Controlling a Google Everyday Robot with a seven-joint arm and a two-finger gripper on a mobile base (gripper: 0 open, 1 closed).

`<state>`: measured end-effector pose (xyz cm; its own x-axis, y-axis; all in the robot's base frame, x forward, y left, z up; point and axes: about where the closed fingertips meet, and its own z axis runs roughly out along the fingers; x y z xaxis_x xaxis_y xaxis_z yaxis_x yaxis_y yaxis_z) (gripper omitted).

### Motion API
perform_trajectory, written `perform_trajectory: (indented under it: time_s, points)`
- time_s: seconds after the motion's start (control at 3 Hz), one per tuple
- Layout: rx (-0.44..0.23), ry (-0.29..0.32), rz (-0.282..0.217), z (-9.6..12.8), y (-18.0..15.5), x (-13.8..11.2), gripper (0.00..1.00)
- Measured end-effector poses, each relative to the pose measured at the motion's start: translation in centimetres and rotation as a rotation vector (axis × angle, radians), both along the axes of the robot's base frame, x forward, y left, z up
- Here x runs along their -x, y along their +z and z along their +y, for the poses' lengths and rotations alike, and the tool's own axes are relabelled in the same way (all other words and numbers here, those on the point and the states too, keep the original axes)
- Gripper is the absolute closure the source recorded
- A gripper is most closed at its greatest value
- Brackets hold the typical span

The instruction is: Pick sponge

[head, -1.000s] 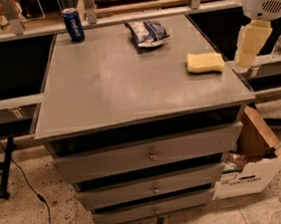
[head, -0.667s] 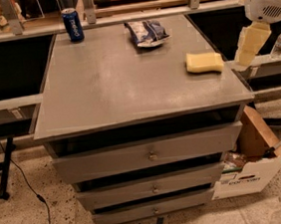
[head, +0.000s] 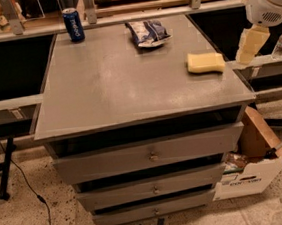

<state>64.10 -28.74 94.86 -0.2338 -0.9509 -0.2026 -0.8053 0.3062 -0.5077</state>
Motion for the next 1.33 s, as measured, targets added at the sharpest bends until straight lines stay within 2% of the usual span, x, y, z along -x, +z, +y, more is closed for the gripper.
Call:
perform_trajectory:
  time_s: [0.33, 1.0, 1.33]
  points:
    - [0.016, 0.005, 0.021, -0.5, -0.8, -1.3, 0.0]
    - [0.087, 0.027, 0.137, -1.5, -4.1, -4.6, 0.0]
    - [0.052, 0.054, 0.19, -1.4, -5.8, -5.5, 0.0]
